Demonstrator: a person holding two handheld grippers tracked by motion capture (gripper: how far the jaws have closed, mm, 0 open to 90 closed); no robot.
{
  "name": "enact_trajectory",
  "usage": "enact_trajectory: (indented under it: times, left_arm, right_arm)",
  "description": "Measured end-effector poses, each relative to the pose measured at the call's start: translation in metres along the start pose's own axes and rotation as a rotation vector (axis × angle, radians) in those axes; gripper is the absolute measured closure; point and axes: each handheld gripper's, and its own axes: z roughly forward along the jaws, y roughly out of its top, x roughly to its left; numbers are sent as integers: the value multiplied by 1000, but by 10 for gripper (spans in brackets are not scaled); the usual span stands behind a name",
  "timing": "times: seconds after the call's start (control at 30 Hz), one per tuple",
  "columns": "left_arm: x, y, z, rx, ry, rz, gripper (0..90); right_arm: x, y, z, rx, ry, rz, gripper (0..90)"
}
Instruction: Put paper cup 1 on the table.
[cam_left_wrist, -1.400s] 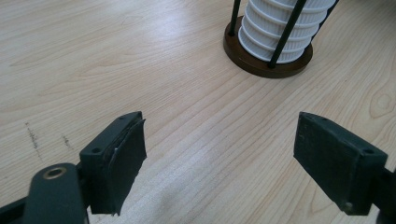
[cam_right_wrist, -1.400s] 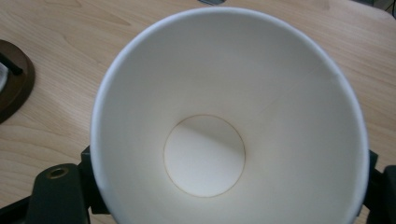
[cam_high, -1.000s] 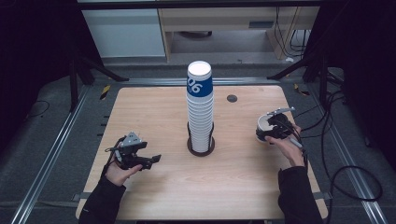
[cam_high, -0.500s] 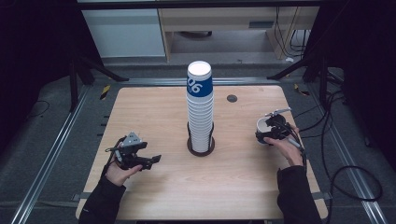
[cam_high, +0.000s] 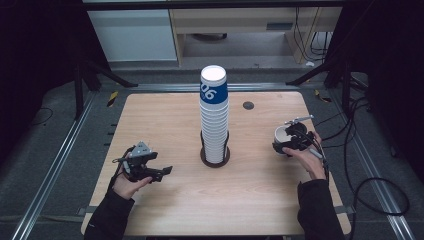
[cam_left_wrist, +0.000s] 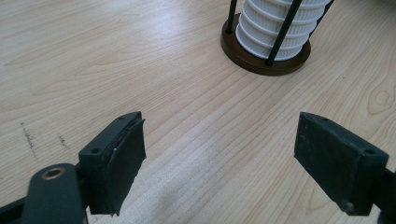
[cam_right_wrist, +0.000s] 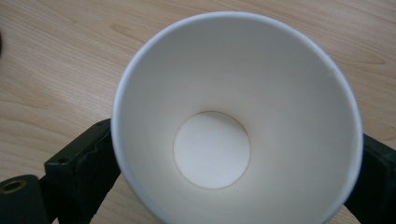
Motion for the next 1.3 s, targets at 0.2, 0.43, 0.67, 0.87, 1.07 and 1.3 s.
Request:
enact_trajectory:
  times: [0.2,0.43,0.67,0.87,1.07,1.3]
  left_arm:
    - [0,0,0,0,-1,0,158]
    - [0,0,-1,-2,-1,0,158]
    - [-1,1,-1,-5,-3,1,159]
    - [0,1,-3,-12,-7,1,159]
    - [-1,1,-2,-13,-11,5,160]
    - [-2,1,-2,-11,-12,10,160]
  right_arm:
    - [4,0,-9,-4,-9,-4,39]
    - [6,-3,-16,0,-9,1,33]
    - [7,-12,-21,-1,-15,10,31]
    - [13,-19,-36,-19,-13,-6,30]
    - [24,-25,-52,-54,-9,-28,31]
    - [39,-21,-74,-154,28,-48,51]
